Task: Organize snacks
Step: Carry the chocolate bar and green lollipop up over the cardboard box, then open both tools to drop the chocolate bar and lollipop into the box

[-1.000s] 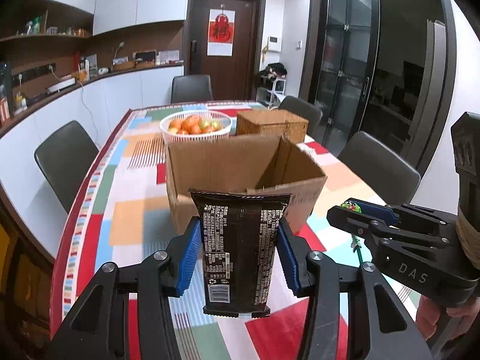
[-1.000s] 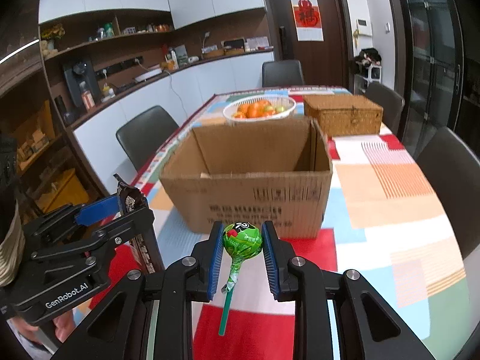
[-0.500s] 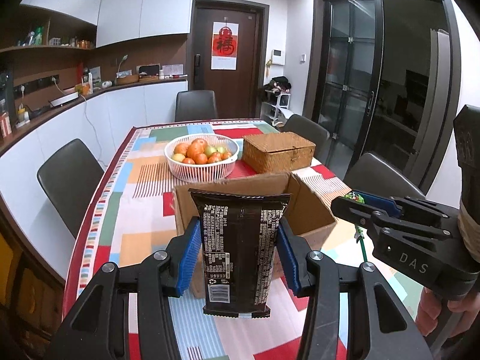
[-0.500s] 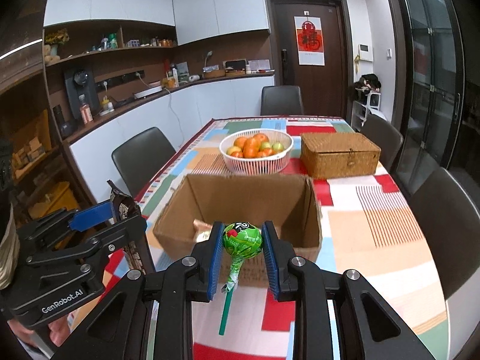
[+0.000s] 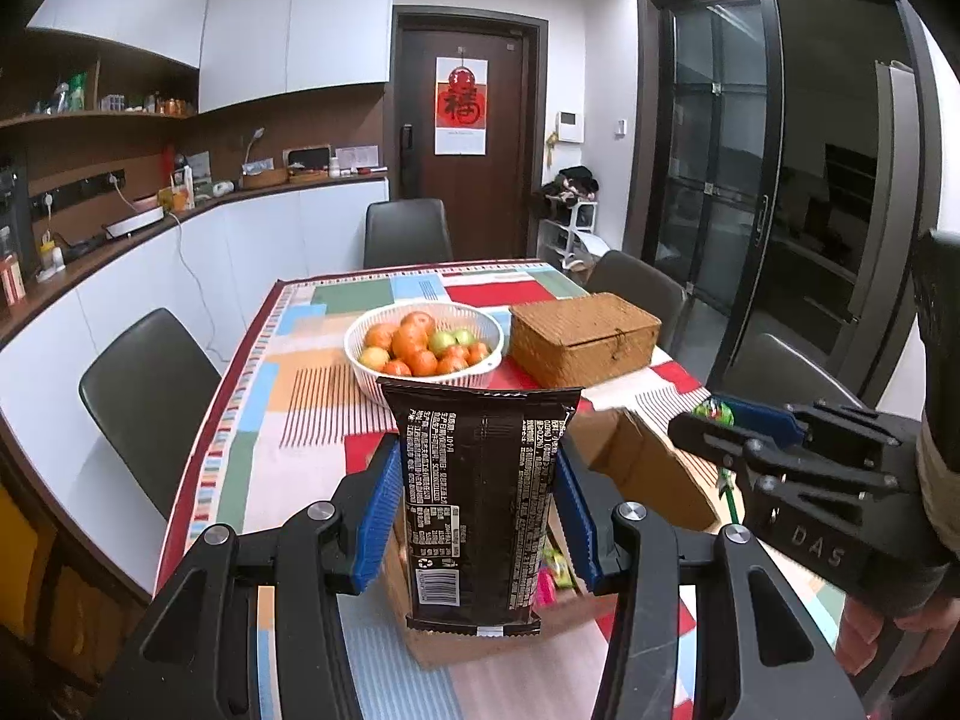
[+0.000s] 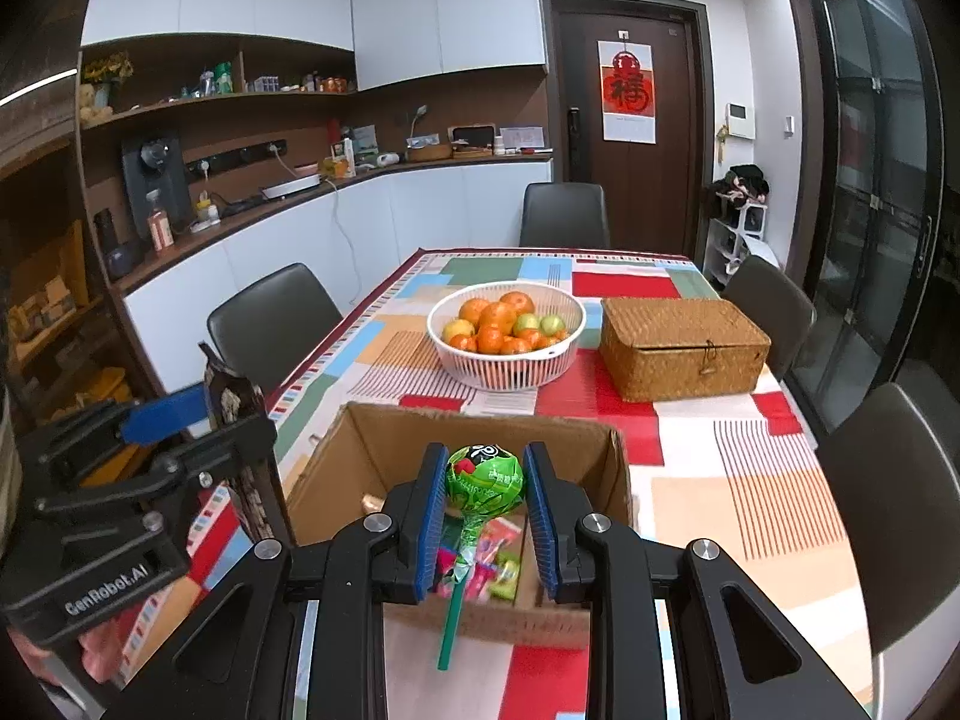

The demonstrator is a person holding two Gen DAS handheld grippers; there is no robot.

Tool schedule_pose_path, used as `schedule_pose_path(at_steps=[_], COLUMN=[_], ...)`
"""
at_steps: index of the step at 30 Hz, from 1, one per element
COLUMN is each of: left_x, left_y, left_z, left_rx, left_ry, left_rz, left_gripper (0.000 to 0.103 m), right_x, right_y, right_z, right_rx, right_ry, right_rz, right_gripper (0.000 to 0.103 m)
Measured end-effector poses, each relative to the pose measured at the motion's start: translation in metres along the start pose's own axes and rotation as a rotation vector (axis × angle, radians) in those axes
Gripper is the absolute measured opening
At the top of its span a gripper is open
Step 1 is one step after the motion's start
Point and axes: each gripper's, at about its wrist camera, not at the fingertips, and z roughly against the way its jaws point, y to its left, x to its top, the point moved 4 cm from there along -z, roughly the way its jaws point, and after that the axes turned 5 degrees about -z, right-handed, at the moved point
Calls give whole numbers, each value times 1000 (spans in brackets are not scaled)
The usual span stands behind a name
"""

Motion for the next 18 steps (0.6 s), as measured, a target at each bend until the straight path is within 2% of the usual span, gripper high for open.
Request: schedule_pose_path(at_steps=[5,11,18], left_x=[6,0,-12], left_y=[5,7,2], left_z=[-23,-58,-89], left_rx=[0,-3,27], left_ry=[24,87,177], left_rz=[6,17,-20], left_gripper=[48,48,51], right_x=[6,6,-1], right_y=[-1,-7,-14], right_z=[-19,-47,-77], right_rx=[1,-4,-22], right_ry=[13,59,124], right_rz=[8,8,-4], right_gripper=[27,27,27])
